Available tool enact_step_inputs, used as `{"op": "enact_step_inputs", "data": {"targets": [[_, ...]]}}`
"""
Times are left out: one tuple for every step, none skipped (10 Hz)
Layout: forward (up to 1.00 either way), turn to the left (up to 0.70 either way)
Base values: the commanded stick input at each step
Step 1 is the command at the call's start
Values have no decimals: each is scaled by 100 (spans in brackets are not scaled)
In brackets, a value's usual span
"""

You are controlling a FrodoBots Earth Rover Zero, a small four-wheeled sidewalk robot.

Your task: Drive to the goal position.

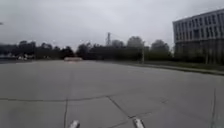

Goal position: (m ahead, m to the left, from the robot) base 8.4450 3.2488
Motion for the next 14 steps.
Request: {"op": "enact_step_inputs", "data": {"targets": [[0, 0], [0, 0], [0, 0], [0, 0], [0, 0], [49, -18], [100, -38], [100, -40], [100, -29], [100, -7], [42, 0], [0, 0], [0, 0], [0, 0]]}}
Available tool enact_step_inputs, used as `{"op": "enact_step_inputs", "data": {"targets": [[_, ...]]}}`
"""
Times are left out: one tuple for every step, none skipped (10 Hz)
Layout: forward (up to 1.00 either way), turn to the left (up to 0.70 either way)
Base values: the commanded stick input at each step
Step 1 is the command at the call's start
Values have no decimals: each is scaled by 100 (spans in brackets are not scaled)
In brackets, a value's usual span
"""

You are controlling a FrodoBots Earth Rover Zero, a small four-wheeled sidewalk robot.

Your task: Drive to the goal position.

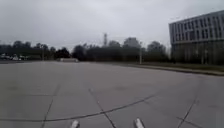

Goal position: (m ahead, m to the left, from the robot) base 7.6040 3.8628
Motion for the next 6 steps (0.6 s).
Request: {"op": "enact_step_inputs", "data": {"targets": [[0, 0], [0, 0], [0, 0], [0, 0], [0, 0], [0, 0]]}}
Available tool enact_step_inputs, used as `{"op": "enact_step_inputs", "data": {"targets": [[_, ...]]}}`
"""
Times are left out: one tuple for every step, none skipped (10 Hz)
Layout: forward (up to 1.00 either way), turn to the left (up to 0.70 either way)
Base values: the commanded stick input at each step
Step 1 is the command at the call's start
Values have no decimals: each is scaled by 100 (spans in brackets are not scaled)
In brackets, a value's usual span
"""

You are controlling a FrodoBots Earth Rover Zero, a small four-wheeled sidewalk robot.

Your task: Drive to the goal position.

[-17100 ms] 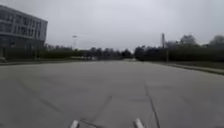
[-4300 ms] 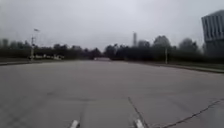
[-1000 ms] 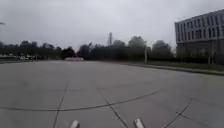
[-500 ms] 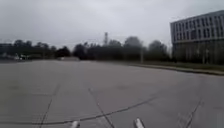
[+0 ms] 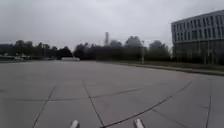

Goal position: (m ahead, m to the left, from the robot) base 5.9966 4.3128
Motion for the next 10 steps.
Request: {"op": "enact_step_inputs", "data": {"targets": [[24, 0], [100, 0], [100, 0], [100, 0], [100, 0], [100, 4], [100, 17], [100, 38], [100, 24], [100, 8]]}}
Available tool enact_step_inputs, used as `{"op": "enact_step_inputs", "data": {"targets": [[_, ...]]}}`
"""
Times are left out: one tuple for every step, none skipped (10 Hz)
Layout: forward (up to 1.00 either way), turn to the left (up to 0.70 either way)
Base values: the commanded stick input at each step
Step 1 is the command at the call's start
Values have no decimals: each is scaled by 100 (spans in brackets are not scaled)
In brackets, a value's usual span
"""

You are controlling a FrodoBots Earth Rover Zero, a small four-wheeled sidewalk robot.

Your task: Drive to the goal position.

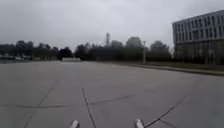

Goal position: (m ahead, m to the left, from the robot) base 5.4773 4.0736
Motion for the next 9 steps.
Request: {"op": "enact_step_inputs", "data": {"targets": [[100, 0], [100, 0], [100, 0], [100, 0], [100, 0], [100, 0], [100, 0], [100, 0], [100, 0]]}}
